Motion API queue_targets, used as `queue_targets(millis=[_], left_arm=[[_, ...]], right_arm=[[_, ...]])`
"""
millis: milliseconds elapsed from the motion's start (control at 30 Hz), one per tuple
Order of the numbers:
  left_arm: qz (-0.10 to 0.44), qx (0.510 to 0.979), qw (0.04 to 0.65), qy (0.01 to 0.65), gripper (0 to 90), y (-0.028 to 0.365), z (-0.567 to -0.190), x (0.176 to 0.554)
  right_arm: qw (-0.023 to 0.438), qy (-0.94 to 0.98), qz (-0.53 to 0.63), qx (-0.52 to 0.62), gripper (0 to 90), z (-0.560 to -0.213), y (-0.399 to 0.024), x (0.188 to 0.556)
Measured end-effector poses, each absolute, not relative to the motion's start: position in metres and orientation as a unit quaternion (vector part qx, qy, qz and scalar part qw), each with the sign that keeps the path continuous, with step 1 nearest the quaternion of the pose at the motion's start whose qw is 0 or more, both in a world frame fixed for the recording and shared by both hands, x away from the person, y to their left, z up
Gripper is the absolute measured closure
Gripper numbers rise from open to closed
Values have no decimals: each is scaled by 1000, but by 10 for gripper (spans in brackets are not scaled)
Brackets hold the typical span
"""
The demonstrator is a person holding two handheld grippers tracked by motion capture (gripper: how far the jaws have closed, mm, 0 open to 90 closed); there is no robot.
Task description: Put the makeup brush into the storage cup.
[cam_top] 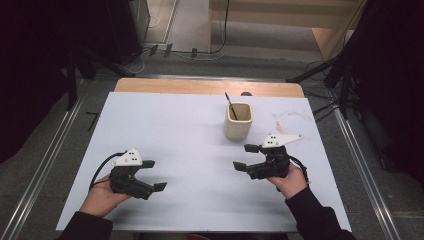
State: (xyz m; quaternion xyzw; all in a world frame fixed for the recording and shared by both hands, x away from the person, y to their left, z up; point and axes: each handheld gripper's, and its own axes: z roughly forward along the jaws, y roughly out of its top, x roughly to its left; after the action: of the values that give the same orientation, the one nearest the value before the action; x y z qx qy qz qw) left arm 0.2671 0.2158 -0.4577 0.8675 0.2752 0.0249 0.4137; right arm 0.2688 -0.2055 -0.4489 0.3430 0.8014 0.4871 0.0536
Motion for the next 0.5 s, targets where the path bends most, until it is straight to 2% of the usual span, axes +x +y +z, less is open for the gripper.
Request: queue_targets(millis=[500], left_arm=[[26,869,411,275,109,217,-456,267]], right_arm=[[58,812,466,347,214,-460,-219,251]])
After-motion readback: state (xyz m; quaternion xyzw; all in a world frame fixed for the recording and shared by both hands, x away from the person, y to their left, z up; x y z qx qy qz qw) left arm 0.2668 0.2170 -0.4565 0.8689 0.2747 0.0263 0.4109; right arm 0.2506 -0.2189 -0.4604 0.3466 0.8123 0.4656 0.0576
